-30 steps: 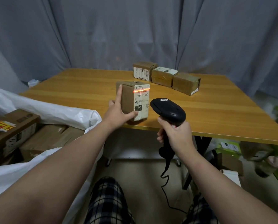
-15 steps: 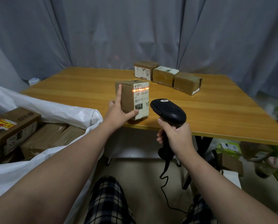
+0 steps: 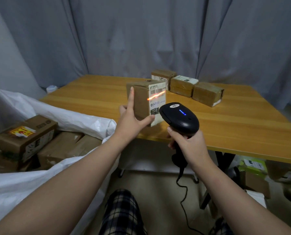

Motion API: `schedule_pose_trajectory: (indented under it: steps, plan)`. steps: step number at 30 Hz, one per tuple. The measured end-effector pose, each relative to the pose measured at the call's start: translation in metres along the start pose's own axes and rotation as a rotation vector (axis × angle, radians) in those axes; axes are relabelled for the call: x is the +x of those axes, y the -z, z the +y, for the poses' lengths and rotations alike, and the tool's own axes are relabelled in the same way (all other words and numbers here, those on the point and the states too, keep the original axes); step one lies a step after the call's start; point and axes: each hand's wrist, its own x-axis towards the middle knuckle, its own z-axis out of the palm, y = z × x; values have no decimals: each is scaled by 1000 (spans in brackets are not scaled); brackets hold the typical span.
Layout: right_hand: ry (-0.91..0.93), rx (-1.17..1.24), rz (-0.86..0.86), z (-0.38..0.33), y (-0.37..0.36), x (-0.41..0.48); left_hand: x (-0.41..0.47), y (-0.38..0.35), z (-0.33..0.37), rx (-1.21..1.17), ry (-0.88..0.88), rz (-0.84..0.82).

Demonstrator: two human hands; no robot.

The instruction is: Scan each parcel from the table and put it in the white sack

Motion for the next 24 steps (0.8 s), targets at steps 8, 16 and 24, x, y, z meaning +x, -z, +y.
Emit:
schedule_pose_trajectory:
  steps: [8,16,24]
  plan:
    - [18,-37,-338,-7,-86,12,-44,143,-22,354,31,63]
    - [-84,-181,-550,4,-187,-14,-87,262,-71,845,414,-225]
    - [-108,83,-697,-3,-190,-38,-121,273,-78,516,639,-699]
